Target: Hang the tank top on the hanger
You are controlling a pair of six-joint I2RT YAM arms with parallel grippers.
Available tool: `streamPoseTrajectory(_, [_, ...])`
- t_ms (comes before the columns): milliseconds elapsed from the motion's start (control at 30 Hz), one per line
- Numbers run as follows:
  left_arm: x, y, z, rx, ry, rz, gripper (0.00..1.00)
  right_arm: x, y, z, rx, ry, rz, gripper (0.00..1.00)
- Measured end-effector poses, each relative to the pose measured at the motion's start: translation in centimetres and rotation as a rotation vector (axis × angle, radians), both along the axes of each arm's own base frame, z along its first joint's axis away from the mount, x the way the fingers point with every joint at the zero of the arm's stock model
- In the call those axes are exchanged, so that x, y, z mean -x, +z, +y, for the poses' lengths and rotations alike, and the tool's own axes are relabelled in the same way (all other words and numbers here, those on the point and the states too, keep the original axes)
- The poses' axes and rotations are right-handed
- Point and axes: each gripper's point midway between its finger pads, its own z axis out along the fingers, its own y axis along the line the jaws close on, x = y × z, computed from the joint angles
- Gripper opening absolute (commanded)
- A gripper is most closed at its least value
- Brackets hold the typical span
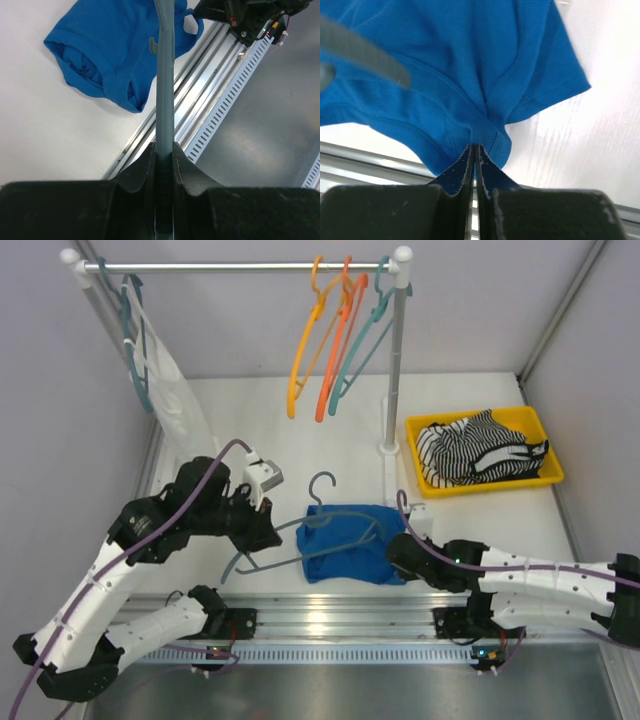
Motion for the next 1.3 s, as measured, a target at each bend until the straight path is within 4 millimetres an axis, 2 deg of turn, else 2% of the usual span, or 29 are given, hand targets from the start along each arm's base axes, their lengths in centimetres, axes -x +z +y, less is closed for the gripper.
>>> streamPoseTrajectory(233, [0.7,-0.5,-0.7,-0.014,-0.049,0.023,0.0,-1.1,0.6,-1.0,-0.018,-0.033,-0.018,0.0])
streamPoseTrajectory(667, [1.3,-4.2,-2.3,-0.072,-0.11,0.101,0.0,-1.1,1.2,-1.0,-0.025,0.003,-0.028,0.0])
streamPoseTrajectory(1100, [0.0,-5.9,-4.7,-0.033,-0.161,0.056,0.0,-1.4,4.6,-0.1,-0.081,0.043,-0.064,0.0])
streamPoseTrajectory(1300, [-0.2,-7.5,-5.7,0.011,-0.186,0.045,0.0,-1.8,6.7,0.4,-0.104,0.05,-0.09,0.0])
